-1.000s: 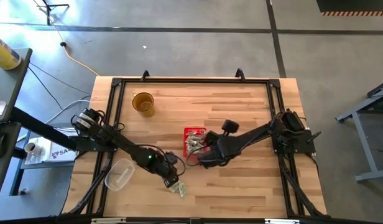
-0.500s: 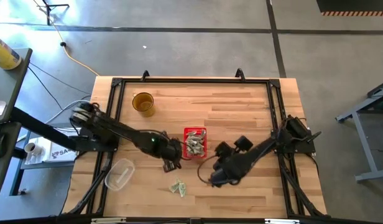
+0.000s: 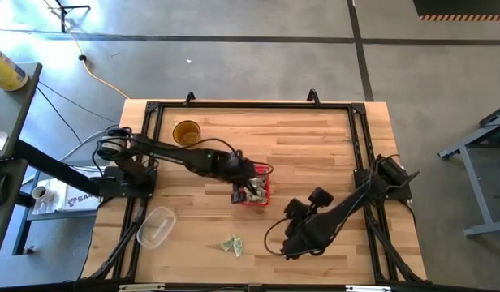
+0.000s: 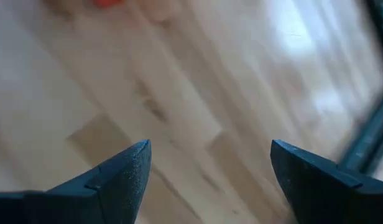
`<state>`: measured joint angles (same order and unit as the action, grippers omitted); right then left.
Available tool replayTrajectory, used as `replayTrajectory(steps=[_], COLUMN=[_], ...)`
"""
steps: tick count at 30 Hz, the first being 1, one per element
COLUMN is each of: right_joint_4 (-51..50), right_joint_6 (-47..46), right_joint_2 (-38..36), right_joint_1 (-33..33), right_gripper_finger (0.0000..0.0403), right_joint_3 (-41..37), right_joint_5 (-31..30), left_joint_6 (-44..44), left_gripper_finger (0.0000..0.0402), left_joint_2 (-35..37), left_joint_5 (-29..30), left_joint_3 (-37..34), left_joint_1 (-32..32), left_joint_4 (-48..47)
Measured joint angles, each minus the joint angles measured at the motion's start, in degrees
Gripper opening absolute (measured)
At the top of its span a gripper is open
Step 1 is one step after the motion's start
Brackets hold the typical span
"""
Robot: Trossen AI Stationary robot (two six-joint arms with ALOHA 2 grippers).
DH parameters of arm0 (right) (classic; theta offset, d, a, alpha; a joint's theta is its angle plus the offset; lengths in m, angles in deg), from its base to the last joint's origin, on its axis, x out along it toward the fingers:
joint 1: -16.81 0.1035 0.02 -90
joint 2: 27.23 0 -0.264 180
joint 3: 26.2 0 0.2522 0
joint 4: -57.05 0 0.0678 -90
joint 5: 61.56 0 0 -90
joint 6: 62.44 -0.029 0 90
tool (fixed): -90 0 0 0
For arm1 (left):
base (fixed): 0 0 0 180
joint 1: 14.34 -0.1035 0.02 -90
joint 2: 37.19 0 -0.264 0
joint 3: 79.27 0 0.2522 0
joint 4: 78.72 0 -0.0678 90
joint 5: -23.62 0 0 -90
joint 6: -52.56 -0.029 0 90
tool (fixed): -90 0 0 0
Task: Pick and place Stevia / Truvia into bins
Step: Put the white stevia packet into the red basket
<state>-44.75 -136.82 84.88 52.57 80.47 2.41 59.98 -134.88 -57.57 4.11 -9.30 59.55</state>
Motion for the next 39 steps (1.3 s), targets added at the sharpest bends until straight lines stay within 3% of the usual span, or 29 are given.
replayTrajectory(steps=[3,7,11,15,21,24,30,34,39], right_joint_4=[7.2,17.5,27.7,40.8,52.6,54.2,52.3,52.1,51.9], right_joint_6=[6.0,16.4,27.4,43.7,61.8,61.9,51.5,47.0,49.0], right_joint_2=[0.0,0.0,0.0,0.0,0.1,0.0,0.0,0.0,0.0], right_joint_1=[0.1,-0.6,-1.8,-2.5,-4.9,-6.3,-8.0,-8.4,-8.4], right_gripper_finger=[0.032,0.032,0.032,0.032,0.032,0.032,0.032,0.032,0.032], right_joint_3=[-0.7,-3.8,-6.4,-8.4,-13.6,-14.7,-15.1,-15.1,-15.1], right_joint_5=[-0.1,1.7,6.0,11.6,12.6,12.9,13.9,15.3,18.6], left_joint_6=[0.3,0.4,3.7,6.3,12.2,15.7,28.1,41.4,54.0], left_gripper_finger=[0.0122,0.0184,0.0229,0.0239,0.0205,0.0178,0.0158,0.0174,0.0219], left_joint_2=[0.7,2.3,2.0,2.1,2.0,2.0,-1.0,-3.7,-6.6], left_joint_5=[-0.3,3.7,0.1,-6.5,-5.2,-5.8,-5.9,-3.6,0.8], left_joint_3=[0.7,2.5,4.5,2.7,-2.6,-2.8,-2.9,-3.0,-2.9], left_joint_1=[0.6,1.9,3.5,8.4,16.3,20.1,23.7,26.4,29.6], left_joint_4=[0.0,1.9,-10.0,-17.2,-12.4,-8.3,-4.7,2.2,7.5])
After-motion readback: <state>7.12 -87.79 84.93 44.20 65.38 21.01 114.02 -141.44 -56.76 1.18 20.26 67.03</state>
